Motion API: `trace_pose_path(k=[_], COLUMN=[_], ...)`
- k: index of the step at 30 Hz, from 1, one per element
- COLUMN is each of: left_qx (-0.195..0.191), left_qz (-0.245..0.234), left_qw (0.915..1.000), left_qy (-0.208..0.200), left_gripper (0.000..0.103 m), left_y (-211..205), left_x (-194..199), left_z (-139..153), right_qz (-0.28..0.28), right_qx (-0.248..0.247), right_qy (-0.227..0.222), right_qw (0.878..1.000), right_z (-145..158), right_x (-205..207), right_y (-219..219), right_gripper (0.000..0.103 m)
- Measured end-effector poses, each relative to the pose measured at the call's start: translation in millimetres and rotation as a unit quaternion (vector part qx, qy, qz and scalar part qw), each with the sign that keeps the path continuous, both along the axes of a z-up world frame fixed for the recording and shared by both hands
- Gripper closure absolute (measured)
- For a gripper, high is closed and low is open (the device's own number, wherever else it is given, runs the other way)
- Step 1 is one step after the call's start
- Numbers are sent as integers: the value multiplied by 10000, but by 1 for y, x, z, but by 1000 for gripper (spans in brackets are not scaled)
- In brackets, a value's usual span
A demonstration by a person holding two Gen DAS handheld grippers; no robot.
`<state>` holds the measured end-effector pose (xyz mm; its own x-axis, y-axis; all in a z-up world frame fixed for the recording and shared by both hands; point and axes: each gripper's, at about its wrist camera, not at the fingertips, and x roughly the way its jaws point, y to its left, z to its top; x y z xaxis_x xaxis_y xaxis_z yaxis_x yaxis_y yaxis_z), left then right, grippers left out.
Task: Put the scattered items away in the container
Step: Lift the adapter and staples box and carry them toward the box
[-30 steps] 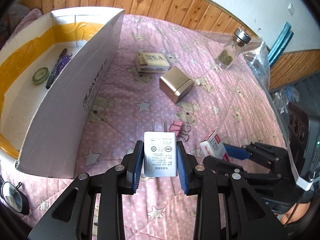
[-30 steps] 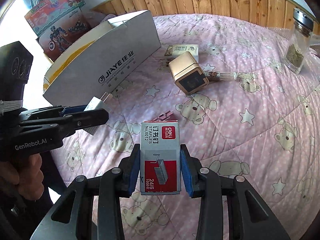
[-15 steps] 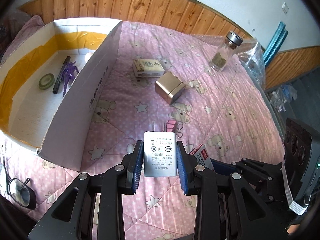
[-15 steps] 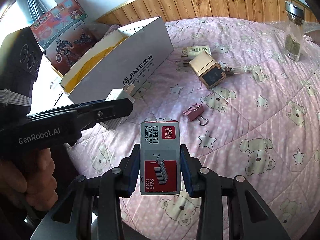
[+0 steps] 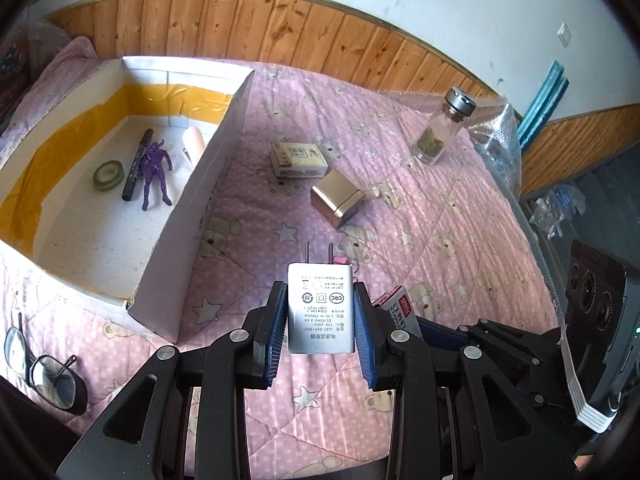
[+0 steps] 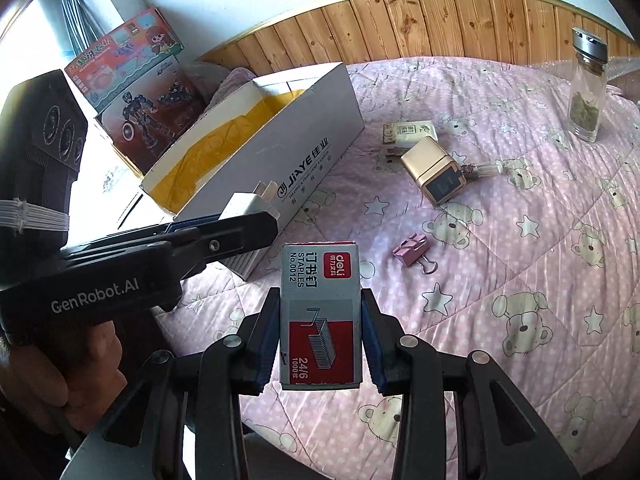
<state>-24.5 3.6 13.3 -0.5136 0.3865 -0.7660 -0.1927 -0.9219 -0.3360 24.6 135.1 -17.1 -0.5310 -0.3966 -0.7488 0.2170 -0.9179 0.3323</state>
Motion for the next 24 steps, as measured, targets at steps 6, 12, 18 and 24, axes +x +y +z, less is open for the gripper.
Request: trace_pose_path(k=[6,12,18,24], left_qx=[263,438,584,668], left_qz=[124,249,334,401], left_qw=[9996,9987,9977,9969], left_qy=[-14,19,63,102], left_gripper=[71,71,71,71], left_y=[-16,-33,-45,-56], left_x=[2,3,2,-1], left_z=[6,11,17,23], right_qz=[21,76,150,199], right_qx=[31,53,58,67], right_qy=[102,212,295,390], right_qw=[9999,9997,9994,9990], right_z=[13,26,37,47], right_x=[-1,-5,-10,-15], right_y=[-8,-19,-31,-42], right_gripper=[64,64,64,64])
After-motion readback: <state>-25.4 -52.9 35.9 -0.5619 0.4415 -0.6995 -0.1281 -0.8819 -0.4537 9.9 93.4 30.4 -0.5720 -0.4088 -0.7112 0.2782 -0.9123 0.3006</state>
